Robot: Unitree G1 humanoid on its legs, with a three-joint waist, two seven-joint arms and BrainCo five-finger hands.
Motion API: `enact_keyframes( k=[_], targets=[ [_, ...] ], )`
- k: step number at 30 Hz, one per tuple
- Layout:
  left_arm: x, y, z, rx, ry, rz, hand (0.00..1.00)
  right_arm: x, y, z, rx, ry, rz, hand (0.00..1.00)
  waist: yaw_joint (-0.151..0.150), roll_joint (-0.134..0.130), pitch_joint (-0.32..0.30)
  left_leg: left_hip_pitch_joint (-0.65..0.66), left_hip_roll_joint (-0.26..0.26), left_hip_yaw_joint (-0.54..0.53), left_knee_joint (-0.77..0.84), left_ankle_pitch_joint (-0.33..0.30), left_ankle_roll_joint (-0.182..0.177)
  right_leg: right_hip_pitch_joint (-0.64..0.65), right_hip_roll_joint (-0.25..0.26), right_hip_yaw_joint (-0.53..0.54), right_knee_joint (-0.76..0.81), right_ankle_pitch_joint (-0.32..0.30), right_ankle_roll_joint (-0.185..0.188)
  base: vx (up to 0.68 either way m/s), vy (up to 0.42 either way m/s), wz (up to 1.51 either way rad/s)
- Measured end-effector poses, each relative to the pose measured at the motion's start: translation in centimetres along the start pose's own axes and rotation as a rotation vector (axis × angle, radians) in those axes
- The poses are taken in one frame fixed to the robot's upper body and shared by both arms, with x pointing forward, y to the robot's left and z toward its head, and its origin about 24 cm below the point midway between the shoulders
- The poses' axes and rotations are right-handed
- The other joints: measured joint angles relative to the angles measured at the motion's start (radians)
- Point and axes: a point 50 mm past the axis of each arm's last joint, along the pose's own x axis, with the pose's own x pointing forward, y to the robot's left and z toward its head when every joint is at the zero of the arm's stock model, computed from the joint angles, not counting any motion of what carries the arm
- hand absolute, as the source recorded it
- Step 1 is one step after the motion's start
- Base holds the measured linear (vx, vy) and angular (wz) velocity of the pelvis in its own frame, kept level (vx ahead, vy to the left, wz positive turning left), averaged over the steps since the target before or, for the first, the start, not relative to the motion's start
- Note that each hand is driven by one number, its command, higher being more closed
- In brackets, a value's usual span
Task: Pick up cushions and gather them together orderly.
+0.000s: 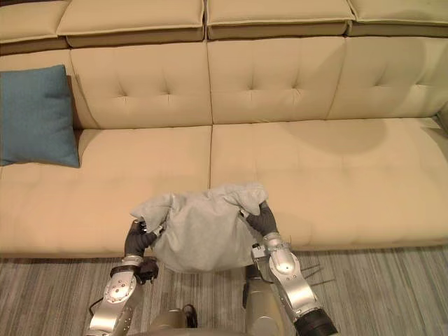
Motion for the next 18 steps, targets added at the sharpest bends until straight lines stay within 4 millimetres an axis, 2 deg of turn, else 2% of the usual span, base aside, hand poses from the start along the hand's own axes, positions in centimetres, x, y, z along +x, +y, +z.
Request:
enact_keyframes(
  k=[2,3,4,5,7,9,10,11,14,17,18],
  targets=[
    [0.2,-0.3,0.0,-0.006,0.001,-0.023,1.00,-0.2,-0.5,-0.2,0.001,0.008,-0.021,1.00,0.002,0.000,0.000,-0.060,0.033,0.004,0.157,0.090,0.010,0.059,0.012,-0.009,-0.043,-0.006,-0.010,0.35,-0.153,0.09],
    [0.1,-0.6,-0.3,-0.017,0.013,-0.033,1.00,-0.4,-0.7,-0.3,0.004,0.014,-0.032,1.00,0.005,-0.002,0.002,-0.089,0.046,0.014,0.241,0.105,0.029,0.114,0.006,-0.001,-0.082,-0.009,-0.016,0.33,-0.050,-0.10],
    [-0.1,-0.7,-0.5,-0.020,0.023,-0.037,1.00,-0.4,-0.8,-0.2,0.006,0.008,-0.038,1.00,0.007,-0.001,0.001,-0.101,0.046,0.039,0.274,0.073,0.072,0.145,0.001,0.012,-0.107,-0.009,-0.016,0.35,-0.014,-0.18],
    [0.0,-0.8,-0.6,-0.018,0.027,-0.040,1.00,-0.3,-0.9,0.0,0.006,0.000,-0.041,1.00,0.008,-0.001,0.001,-0.112,0.045,0.055,0.277,0.057,0.086,0.158,-0.004,0.019,-0.120,-0.009,-0.016,0.25,0.022,-0.25],
    [0.3,-0.9,-0.4,-0.013,0.020,-0.063,1.00,-0.2,-1.3,0.3,0.010,-0.017,-0.060,1.00,0.015,-0.004,0.003,-0.157,0.031,0.085,0.197,0.018,0.122,0.183,-0.023,0.038,-0.153,-0.008,-0.015,0.19,0.098,-0.20],
    [0.5,-1.2,-0.2,-0.012,0.014,-0.075,1.00,-0.2,-1.4,0.6,0.010,-0.030,-0.068,1.00,0.021,0.000,0.001,-0.164,0.002,0.084,-0.006,0.038,0.109,0.184,-0.034,0.042,-0.152,-0.006,-0.002,0.15,0.171,-0.22],
    [0.5,-1.3,-0.1,-0.016,0.010,-0.078,1.00,-0.2,-1.5,1.0,0.009,-0.045,-0.071,1.00,0.023,0.027,-0.006,-0.153,0.005,0.082,-0.177,0.195,0.077,0.188,-0.014,0.049,-0.151,-0.019,0.033,0.18,0.269,-0.23],
    [0.8,-1.3,0.1,-0.006,0.004,-0.085,1.00,0.0,-1.3,1.1,0.029,-0.051,-0.079,1.00,0.020,0.019,-0.008,-0.142,0.001,0.082,-0.182,0.150,0.079,0.189,-0.016,0.055,-0.152,-0.034,0.056,0.17,0.277,-0.09],
    [1.7,-1.5,1.0,0.016,-0.027,-0.107,1.00,0.7,-1.1,1.8,0.054,-0.086,-0.096,1.00,0.012,-0.002,-0.007,-0.124,-0.048,0.088,-0.242,0.153,0.082,0.182,-0.056,0.061,-0.160,-0.023,0.069,0.09,0.202,0.12],
    [3.5,-1.9,3.2,0.030,-0.108,-0.100,1.00,3.0,-0.8,4.5,0.046,-0.189,-0.088,1.00,0.035,-0.001,-0.006,-0.118,-0.077,0.118,-0.284,0.159,0.093,0.160,-0.079,0.095,-0.182,-0.007,0.084,-0.01,0.115,-0.22],
    [4.8,-1.9,5.0,0.037,-0.175,-0.080,1.00,4.4,-0.5,6.5,0.039,-0.259,-0.083,1.00,0.037,-0.001,-0.006,-0.140,-0.079,0.127,-0.300,0.169,0.107,0.127,-0.079,0.108,-0.185,0.003,0.086,-0.09,0.048,-0.25]
  ],
)
